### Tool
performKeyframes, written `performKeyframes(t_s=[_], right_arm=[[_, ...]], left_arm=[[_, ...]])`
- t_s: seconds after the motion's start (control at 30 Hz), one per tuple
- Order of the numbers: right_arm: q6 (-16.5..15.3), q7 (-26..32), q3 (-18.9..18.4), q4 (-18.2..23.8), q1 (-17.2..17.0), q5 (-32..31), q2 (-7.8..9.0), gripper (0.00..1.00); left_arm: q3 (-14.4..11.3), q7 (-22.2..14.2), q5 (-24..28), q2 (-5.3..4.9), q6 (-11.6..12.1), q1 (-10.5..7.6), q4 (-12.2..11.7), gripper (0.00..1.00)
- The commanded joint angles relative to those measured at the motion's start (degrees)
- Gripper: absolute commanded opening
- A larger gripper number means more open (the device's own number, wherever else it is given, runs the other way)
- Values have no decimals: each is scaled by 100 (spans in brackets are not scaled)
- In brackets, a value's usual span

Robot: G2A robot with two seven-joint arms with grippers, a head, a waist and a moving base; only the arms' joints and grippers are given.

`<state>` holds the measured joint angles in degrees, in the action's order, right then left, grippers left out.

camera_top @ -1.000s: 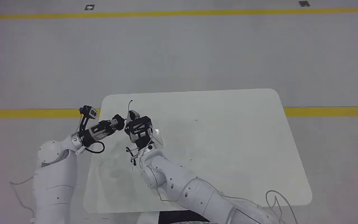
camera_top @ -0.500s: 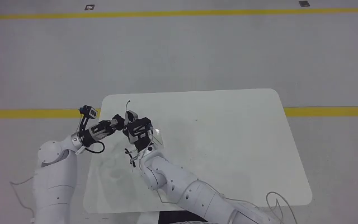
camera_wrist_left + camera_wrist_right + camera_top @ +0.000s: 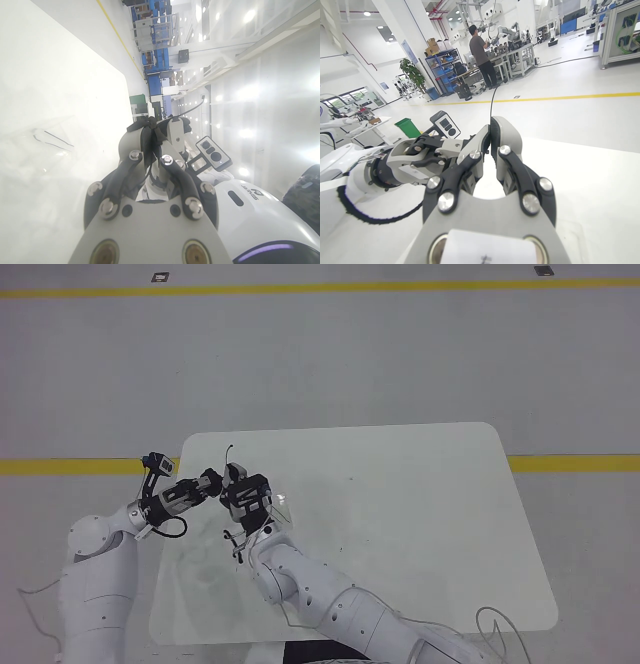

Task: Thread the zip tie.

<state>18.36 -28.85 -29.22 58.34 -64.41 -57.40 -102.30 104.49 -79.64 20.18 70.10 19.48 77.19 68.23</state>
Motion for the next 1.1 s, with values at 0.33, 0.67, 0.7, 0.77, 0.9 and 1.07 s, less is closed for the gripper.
performKeyframes(t_s=[0.33, 0.67, 0.7, 0.77, 0.9, 1.07], right_arm=[[-114, -5, 8, -117, 49, 41, -22, 0], [-208, -22, 60, -166, 79, 42, -30, 0], [-217, -5, 65, -166, 80, 44, -31, 0], [-220, 26, 70, -167, 84, 37, -31, 0], [-180, 52, 69, -162, 80, 22, -31, 0], [-103, -61, 51, -151, 61, 32, -23, 0]], left_arm=[[0, 0, 0, 0, 0, 0, 0, 0], [0, 0, 0, 0, 0, 0, 0, 0], [0, 0, 0, 0, 0, 0, 0, 0], [0, 0, 0, 0, 0, 0, 0, 0], [0, 0, 0, 0, 0, 0, 0, 0], [0, 0, 0, 0, 0, 0, 0, 0]])
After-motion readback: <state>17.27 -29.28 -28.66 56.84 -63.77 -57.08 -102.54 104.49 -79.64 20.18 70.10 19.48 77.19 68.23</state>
